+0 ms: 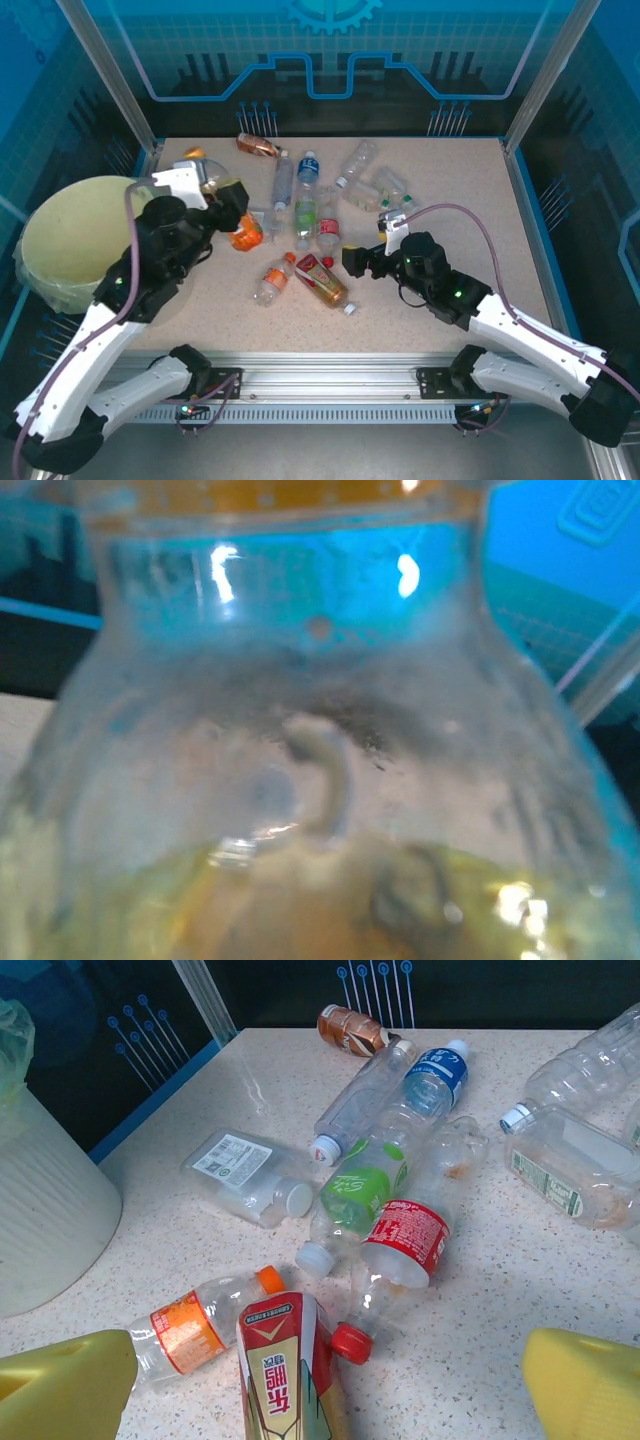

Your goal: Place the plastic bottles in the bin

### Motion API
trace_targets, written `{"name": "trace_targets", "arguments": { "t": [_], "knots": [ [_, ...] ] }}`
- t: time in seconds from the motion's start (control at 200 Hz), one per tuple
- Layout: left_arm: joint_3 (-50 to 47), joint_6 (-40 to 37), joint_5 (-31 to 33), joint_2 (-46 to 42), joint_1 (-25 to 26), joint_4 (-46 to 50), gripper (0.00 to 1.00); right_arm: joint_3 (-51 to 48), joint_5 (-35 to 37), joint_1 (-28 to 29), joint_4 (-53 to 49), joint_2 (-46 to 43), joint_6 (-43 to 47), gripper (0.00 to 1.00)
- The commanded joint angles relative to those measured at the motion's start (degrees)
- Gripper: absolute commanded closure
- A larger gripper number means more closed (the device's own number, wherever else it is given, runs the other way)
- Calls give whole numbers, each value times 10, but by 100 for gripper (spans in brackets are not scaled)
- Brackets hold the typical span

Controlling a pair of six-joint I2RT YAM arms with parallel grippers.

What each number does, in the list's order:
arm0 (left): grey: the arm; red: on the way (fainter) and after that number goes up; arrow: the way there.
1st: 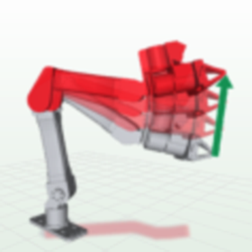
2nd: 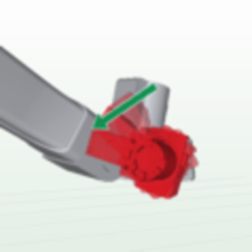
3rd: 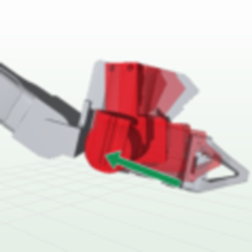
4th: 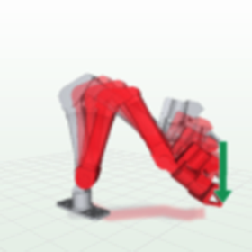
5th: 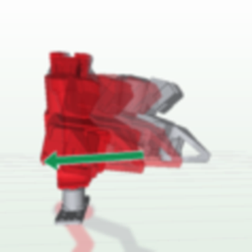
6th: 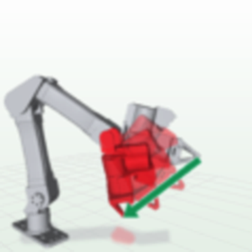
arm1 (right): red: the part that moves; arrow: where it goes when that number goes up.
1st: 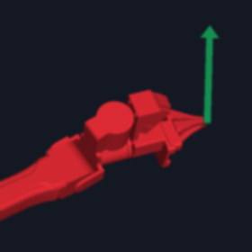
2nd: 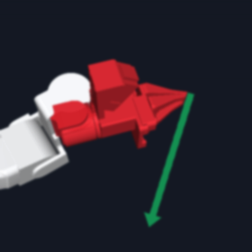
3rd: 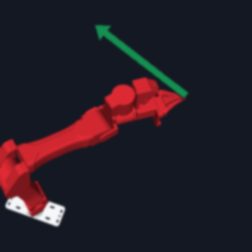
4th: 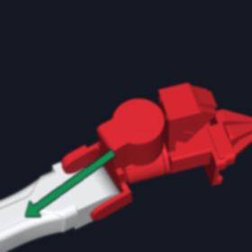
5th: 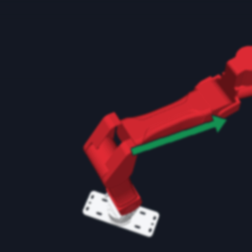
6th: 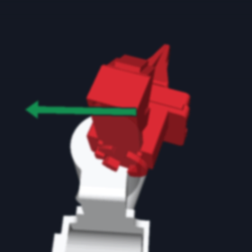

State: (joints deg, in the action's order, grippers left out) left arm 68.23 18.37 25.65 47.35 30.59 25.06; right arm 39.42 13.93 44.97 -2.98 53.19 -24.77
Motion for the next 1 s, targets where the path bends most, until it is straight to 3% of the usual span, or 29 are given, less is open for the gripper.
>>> {"name": "trace_targets", "arguments": {
  "t": [0.0, 0.1, 0.2, 0.28, 0.44, 0.79, 0.995],
  "knots": [
    [38, -65, 134, -18, 0, 32, 49, 3, 22, 0, 6, -4, 11, 0],
    [55, -112, 225, -14, -2, 14, 50, 6, 25, 0, 6, 0, 6, 0],
    [48, -172, 269, -11, -26, -42, 50, 8, 21, -1, 11, 5, 7, 0],
    [28, -190, 247, -11, -81, -84, 51, 12, 16, -1, 13, 10, 10, 0],
    [19, -170, 205, -5, -194, -79, 51, 25, 2, -2, 3, 26, 12, 0],
    [-15, -177, 229, 16, -386, -88, 52, 32, 3, -5, -4, 46, -9, 0],
    [-35, -66, 157, 75, -522, -48, 51, 32, 15, -12, -5, 51, -12, 0]
  ]
}}
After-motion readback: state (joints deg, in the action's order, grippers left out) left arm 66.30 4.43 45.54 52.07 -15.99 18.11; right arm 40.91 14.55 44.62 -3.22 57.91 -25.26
